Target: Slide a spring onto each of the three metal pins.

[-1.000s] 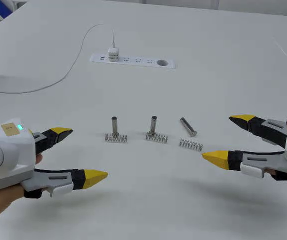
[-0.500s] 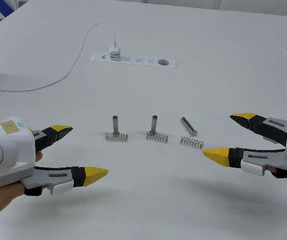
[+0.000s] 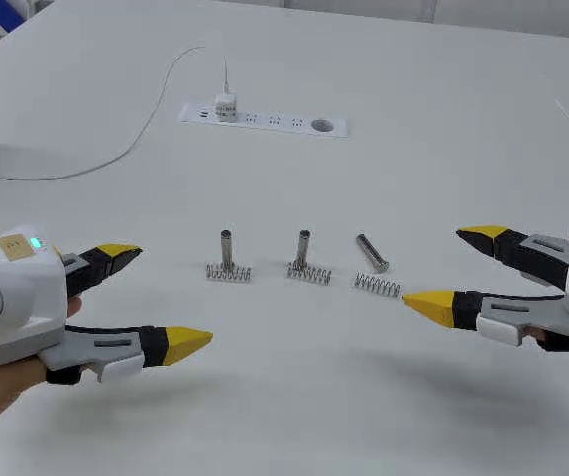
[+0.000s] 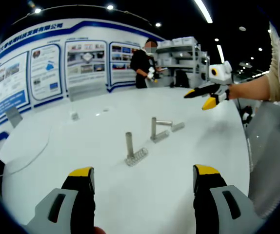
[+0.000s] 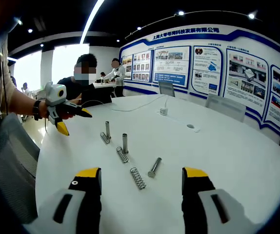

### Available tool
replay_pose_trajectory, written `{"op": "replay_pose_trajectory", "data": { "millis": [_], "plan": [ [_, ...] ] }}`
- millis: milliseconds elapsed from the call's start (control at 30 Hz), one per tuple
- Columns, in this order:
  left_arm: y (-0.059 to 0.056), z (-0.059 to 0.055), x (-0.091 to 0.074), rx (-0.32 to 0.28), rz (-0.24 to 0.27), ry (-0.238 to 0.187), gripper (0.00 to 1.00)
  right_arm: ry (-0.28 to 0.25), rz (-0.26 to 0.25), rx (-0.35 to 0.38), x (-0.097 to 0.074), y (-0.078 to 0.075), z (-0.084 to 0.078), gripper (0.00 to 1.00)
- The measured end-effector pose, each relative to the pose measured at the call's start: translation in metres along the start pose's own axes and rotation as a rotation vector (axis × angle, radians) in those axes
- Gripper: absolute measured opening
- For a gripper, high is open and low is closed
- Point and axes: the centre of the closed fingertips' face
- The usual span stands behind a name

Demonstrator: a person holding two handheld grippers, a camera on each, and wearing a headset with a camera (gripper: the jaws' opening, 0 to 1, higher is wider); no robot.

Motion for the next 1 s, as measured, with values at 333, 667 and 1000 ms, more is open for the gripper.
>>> {"op": "replay_pose_trajectory", "data": {
  "millis": [333,667,1000],
  "plan": [
    [0.0,0.001,0.001,-0.003,0.002,-0.005,0.84,0.01,-0.01,0.006,0.005,-0.001,0.001,0.65],
    [0.0,0.001,0.002,-0.004,0.0,-0.007,0.84,0.035,-0.041,0.024,0.012,-0.013,0.006,0.57],
    [-0.001,0.003,0.005,-0.007,0.001,-0.017,0.84,0.069,-0.077,0.025,0.031,-0.026,0.018,0.49]
  ]
}}
Point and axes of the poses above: the centre of the closed fingertips' face, and the gripper's own axes: x roughly forward along the fingers, y roughly to its left, z roughly out of its top, and after that the axes turned 4 degrees about x, right-handed
